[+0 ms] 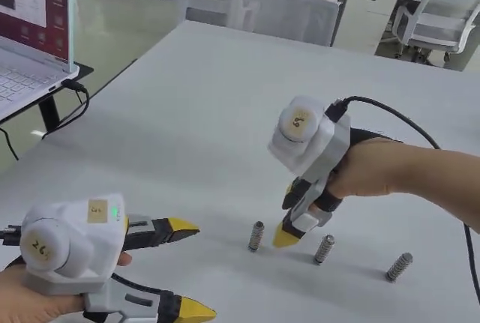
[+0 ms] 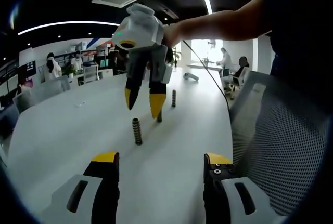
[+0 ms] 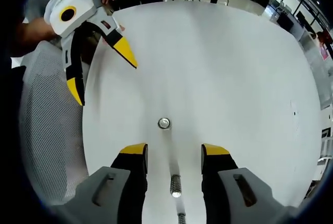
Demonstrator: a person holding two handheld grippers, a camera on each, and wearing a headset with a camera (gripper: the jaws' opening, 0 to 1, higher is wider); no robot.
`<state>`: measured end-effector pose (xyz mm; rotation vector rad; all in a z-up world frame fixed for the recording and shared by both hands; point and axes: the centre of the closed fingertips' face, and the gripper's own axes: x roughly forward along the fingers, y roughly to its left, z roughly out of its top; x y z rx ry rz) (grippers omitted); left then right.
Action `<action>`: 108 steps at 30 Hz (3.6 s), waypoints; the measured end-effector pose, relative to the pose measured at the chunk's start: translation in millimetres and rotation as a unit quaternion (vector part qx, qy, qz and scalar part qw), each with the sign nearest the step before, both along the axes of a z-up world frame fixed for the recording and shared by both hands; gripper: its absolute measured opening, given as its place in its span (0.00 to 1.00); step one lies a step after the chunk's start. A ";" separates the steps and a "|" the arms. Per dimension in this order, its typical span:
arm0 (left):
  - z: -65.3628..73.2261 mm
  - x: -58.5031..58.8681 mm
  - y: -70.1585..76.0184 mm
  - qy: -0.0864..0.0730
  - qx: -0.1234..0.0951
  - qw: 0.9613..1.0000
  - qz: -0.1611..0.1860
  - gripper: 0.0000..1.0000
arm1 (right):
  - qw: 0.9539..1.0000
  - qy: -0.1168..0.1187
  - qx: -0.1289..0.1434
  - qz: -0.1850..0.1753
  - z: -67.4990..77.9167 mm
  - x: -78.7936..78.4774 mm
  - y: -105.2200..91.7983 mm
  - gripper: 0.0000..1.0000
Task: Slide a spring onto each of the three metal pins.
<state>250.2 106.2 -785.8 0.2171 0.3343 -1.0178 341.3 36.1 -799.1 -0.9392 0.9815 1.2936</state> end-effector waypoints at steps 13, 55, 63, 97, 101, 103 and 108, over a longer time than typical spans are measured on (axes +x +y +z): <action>0.7 3.0 3.9 0.001 0.008 1.000 -0.001 0.62 | 0.997 -0.021 0.047 -0.055 19.0 7.9 -34.5 0.44; 16.3 5.3 -9.2 0.001 -0.007 1.000 0.004 0.64 | 0.924 -0.105 0.249 -0.272 62.0 -10.4 -156.4 0.49; 21.9 6.4 -8.7 -0.004 -0.014 1.000 0.012 0.65 | 0.903 -0.122 0.285 -0.298 61.0 -21.3 -173.0 0.50; 22.5 -4.7 -5.8 0.003 -0.043 0.998 0.038 0.72 | 0.871 -0.154 0.361 -0.295 35.3 -68.5 -186.0 0.73; 19.7 -6.0 -4.2 0.006 -0.037 0.999 0.039 0.75 | 0.873 -0.153 0.363 -0.288 34.4 -71.7 -181.5 0.78; 18.6 -7.9 -3.5 0.010 -0.039 0.998 0.037 0.76 | 0.876 -0.149 0.361 -0.285 32.6 -73.0 -181.2 0.78; 17.6 -13.2 -5.9 0.011 -0.043 0.999 0.026 0.79 | 0.871 -0.144 0.377 -0.280 35.0 -74.2 -176.9 0.85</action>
